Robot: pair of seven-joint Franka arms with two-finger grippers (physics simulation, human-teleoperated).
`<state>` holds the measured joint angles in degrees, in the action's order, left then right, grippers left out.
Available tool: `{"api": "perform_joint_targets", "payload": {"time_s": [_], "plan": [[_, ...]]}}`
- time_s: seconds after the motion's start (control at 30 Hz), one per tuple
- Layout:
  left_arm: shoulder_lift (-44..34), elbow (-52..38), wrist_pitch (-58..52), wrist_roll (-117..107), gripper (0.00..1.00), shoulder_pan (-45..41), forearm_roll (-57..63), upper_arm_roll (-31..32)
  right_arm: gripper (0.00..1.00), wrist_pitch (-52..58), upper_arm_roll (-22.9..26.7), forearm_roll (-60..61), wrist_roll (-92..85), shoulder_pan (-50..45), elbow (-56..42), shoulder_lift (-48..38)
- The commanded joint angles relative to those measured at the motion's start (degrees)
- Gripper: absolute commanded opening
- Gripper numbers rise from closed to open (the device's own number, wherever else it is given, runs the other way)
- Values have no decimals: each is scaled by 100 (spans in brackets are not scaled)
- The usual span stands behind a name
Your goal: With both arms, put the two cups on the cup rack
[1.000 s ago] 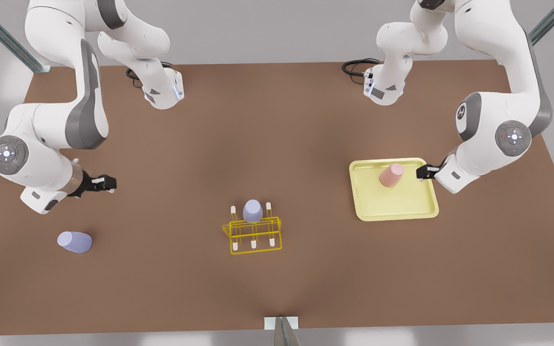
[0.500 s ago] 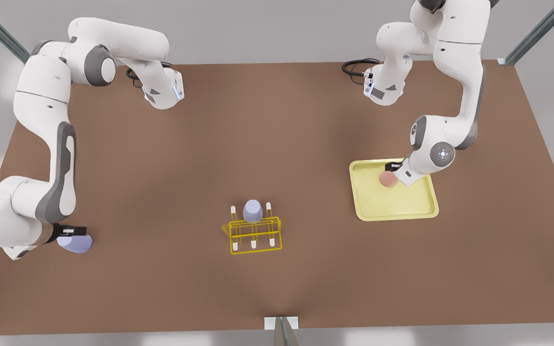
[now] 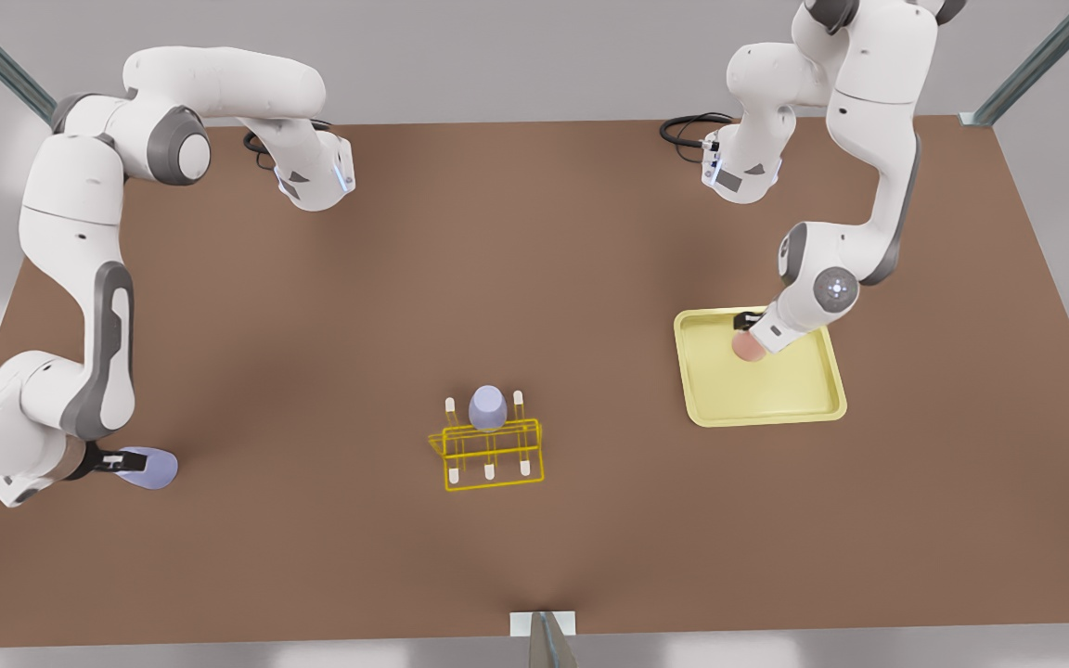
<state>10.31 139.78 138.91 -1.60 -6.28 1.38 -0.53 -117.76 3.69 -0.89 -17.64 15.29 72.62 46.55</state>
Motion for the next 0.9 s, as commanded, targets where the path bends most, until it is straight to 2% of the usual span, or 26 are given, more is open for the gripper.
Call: {"api": "perform_joint_targets", "payload": {"time_s": [0.0,0.27,0.3,0.5,0.53,0.57,0.77,0.87], "plan": [[14,14,312,-25,100,-5,11,0,100,-274,0,-192,-626,9,-3,99],[217,58,373,-25,100,-67,2,0,100,-309,-8,-87,-609,27,6,416],[217,58,373,-25,92,-58,2,0,100,-309,-8,-78,-609,27,41,442],[217,58,373,-16,90,-58,11,0,100,-309,-8,89,-899,97,208,442],[217,58,382,-16,88,-58,11,0,100,-309,-17,97,-899,114,243,442],[217,49,373,-16,81,-58,11,0,100,-309,-17,133,-899,114,244,442],[199,-12,531,-16,81,-58,20,0,99,-283,-26,133,-916,114,244,442],[199,-12,540,-25,81,-58,20,0,70,-248,-35,124,-925,114,235,442]]}}
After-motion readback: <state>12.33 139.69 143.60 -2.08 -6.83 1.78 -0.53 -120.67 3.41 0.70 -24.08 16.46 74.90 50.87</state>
